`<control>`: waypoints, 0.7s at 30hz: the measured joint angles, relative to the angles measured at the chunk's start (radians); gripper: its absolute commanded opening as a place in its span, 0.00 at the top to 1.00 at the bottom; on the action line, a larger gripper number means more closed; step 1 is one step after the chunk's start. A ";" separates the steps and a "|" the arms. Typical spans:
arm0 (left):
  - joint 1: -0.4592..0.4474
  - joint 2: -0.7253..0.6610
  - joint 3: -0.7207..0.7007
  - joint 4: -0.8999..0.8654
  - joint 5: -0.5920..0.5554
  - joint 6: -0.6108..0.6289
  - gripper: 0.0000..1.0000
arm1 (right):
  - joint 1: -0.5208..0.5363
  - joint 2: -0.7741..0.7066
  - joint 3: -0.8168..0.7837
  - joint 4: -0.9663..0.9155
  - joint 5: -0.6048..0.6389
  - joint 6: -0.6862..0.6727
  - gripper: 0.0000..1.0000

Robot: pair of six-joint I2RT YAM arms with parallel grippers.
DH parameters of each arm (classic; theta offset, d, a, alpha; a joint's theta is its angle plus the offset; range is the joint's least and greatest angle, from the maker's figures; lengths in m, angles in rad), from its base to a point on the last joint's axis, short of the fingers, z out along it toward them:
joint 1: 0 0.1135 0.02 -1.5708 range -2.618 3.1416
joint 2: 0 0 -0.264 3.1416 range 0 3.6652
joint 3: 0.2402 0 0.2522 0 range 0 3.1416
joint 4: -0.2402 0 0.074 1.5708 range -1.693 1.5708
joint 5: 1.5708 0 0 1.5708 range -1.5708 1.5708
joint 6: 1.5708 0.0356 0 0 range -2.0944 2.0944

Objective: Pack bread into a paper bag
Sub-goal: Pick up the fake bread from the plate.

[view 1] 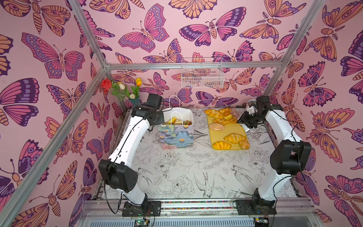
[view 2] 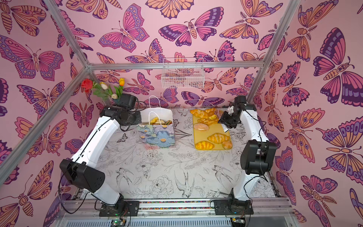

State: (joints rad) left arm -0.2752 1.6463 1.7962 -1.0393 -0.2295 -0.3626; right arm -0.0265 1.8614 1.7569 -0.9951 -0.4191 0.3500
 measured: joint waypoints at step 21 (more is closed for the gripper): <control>0.000 0.000 0.000 0.000 0.000 0.003 0.86 | 0.000 0.095 0.000 0.027 -0.010 -0.011 0.71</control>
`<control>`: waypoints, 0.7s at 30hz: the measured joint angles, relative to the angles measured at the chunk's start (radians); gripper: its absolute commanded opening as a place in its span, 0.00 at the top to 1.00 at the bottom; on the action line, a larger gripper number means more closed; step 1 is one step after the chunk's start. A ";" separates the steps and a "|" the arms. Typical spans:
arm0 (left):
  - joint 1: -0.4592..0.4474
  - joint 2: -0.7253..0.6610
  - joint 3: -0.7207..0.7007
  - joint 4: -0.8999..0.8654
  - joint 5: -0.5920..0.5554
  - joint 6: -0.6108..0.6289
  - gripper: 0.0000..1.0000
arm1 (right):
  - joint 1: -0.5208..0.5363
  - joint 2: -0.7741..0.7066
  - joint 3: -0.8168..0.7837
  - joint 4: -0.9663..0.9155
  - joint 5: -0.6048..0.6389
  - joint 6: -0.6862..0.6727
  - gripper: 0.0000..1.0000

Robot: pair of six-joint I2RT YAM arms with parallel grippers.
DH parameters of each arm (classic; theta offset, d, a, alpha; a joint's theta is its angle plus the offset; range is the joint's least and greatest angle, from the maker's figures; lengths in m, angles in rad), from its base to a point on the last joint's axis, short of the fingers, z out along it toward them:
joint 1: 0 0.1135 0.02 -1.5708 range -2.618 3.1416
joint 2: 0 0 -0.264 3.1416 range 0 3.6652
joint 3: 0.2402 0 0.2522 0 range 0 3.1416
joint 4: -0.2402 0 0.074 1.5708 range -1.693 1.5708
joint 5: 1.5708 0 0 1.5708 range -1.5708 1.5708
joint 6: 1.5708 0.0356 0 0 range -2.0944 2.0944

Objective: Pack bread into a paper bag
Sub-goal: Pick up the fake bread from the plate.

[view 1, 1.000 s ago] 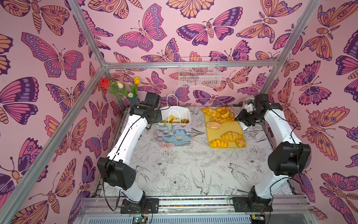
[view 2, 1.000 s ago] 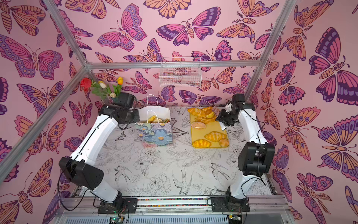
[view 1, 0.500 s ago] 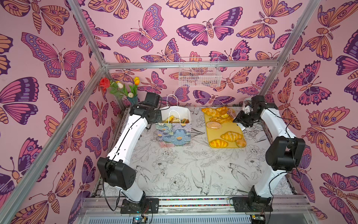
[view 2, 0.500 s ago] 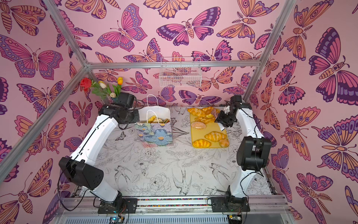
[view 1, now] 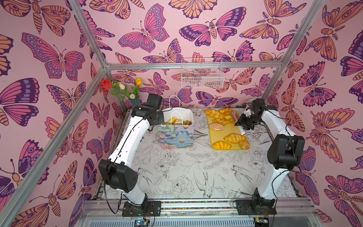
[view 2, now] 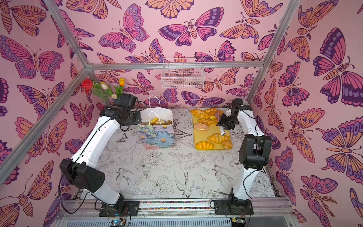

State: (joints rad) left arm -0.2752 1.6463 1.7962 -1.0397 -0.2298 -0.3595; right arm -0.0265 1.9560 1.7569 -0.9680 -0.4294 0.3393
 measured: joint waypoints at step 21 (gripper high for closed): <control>0.000 -0.008 0.000 0.000 -0.003 0.003 0.84 | 0.000 -0.312 -0.189 -0.023 -0.085 0.007 0.91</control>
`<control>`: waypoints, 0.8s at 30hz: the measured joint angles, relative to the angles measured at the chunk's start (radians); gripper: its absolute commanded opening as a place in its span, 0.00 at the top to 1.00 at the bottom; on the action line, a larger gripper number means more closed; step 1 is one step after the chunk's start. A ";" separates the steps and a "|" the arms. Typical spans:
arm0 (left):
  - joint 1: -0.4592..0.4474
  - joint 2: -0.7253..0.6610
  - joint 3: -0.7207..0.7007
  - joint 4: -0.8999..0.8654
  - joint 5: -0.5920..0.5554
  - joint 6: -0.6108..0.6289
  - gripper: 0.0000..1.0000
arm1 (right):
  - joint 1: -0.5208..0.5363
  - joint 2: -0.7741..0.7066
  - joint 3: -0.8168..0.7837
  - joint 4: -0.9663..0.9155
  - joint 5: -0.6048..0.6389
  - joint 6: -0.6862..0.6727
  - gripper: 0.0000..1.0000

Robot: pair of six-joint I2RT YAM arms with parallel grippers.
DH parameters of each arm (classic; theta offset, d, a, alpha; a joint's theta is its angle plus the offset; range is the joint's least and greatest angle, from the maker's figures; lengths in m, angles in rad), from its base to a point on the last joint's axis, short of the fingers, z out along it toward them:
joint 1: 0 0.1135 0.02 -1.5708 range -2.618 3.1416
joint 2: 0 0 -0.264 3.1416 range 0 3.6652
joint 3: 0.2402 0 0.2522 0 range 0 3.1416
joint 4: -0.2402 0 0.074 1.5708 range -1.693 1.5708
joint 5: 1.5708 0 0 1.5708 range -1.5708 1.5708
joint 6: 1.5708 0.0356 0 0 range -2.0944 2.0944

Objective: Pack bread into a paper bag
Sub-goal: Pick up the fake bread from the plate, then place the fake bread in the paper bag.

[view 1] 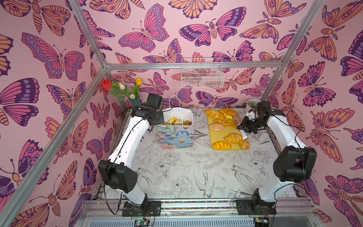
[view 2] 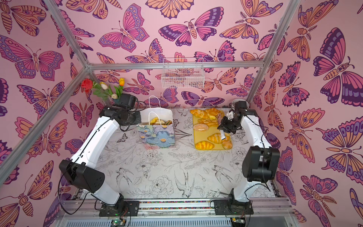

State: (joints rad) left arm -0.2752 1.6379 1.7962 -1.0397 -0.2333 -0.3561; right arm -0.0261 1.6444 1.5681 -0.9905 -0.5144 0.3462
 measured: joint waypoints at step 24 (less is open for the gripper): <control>0.000 -0.009 0.000 0.000 -0.003 0.000 0.85 | 0.564 -0.309 0.211 -0.134 -0.131 0.047 0.84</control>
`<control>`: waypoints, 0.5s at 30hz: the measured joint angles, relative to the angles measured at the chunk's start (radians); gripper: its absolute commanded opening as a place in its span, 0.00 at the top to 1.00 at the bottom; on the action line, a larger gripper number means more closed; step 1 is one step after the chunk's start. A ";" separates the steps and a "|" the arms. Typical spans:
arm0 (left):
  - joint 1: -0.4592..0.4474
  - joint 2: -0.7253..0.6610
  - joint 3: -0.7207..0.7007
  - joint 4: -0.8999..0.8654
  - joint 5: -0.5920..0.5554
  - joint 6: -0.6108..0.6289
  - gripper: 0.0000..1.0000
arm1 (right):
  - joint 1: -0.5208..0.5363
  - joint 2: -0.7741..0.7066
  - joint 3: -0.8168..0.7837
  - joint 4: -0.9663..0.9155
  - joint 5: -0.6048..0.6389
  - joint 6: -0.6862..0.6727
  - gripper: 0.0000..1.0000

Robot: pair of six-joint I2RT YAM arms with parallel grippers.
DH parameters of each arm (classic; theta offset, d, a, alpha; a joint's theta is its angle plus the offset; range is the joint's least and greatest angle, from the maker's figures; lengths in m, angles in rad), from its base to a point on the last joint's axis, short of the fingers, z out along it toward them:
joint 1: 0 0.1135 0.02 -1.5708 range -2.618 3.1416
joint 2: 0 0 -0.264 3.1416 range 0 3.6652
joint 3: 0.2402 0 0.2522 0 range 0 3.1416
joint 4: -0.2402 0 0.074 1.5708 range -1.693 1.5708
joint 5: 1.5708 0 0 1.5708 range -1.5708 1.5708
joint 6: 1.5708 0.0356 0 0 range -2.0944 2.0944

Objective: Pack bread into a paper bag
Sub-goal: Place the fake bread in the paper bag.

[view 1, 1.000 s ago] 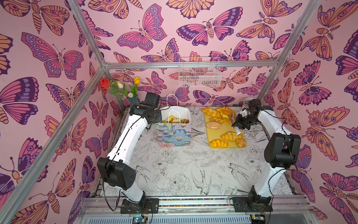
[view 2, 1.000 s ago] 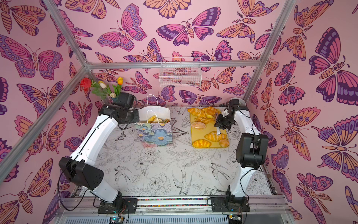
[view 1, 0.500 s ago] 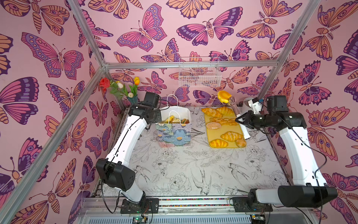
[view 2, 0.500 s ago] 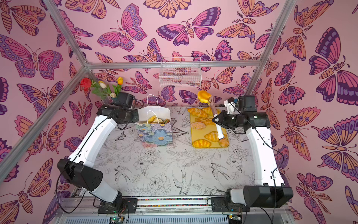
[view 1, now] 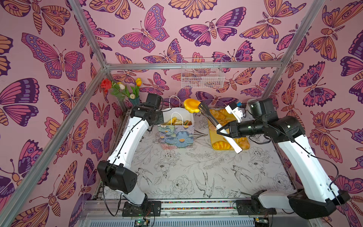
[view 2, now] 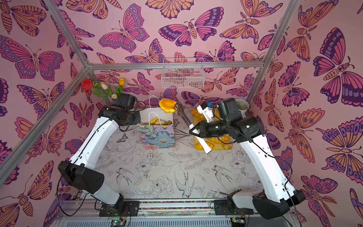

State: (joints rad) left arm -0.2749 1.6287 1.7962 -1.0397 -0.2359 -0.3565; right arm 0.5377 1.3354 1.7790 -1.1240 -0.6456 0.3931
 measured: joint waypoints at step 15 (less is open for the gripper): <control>0.000 -0.013 0.000 0.000 0.000 0.000 0.84 | 0.077 0.147 -0.002 0.013 0.084 -0.002 0.81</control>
State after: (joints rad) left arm -0.2749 1.6157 1.7962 -1.0397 -0.2363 -0.3565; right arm 0.6151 1.4822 1.7771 -1.1110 -0.5617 0.3908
